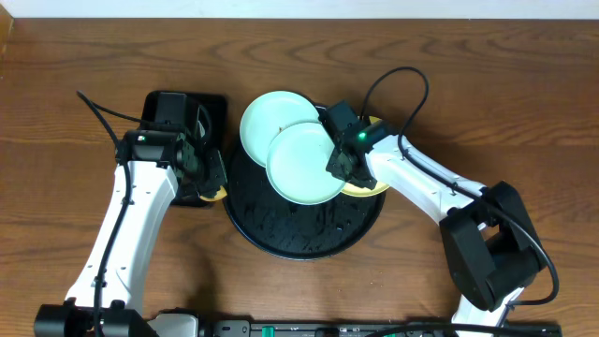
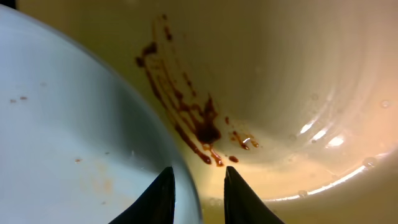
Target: Clean dirty plates on tray and stack at the side
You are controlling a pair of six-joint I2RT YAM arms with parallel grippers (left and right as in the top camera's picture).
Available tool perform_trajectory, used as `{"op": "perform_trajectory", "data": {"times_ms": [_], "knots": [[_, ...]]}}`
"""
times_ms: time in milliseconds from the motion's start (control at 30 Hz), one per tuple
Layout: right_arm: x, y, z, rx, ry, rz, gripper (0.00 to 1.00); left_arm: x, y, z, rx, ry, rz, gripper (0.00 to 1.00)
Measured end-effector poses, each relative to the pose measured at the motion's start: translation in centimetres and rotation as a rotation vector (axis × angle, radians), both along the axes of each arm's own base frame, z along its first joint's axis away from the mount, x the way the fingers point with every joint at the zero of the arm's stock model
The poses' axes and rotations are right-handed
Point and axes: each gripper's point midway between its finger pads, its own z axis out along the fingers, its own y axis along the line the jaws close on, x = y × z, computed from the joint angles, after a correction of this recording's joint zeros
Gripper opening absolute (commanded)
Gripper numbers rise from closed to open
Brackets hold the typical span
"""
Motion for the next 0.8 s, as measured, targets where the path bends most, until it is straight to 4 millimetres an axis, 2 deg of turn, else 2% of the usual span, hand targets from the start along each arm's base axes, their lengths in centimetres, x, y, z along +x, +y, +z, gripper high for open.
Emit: {"op": "perform_trajectory", "data": {"times_ms": [133, 200, 367, 800], "knots": [[-0.4, 0.1, -1.0, 0.017, 0.003, -0.003, 0.17, 0.0, 0.0, 0.0, 0.000, 0.001, 0.000, 0.17], [-0.6, 0.0, -1.4, 0.020, 0.007, 0.001, 0.01, -0.1, 0.0, 0.0, 0.000, 0.002, 0.000, 0.17], [0.3, 0.7, -0.3, 0.058, -0.040, -0.011, 0.02, -0.1, 0.0, 0.0, 0.000, 0.003, 0.000, 0.17], [0.7, 1.1, -0.2, 0.055, -0.060, 0.074, 0.02, -0.1, 0.0, 0.0, 0.000, 0.003, 0.000, 0.17]]}}
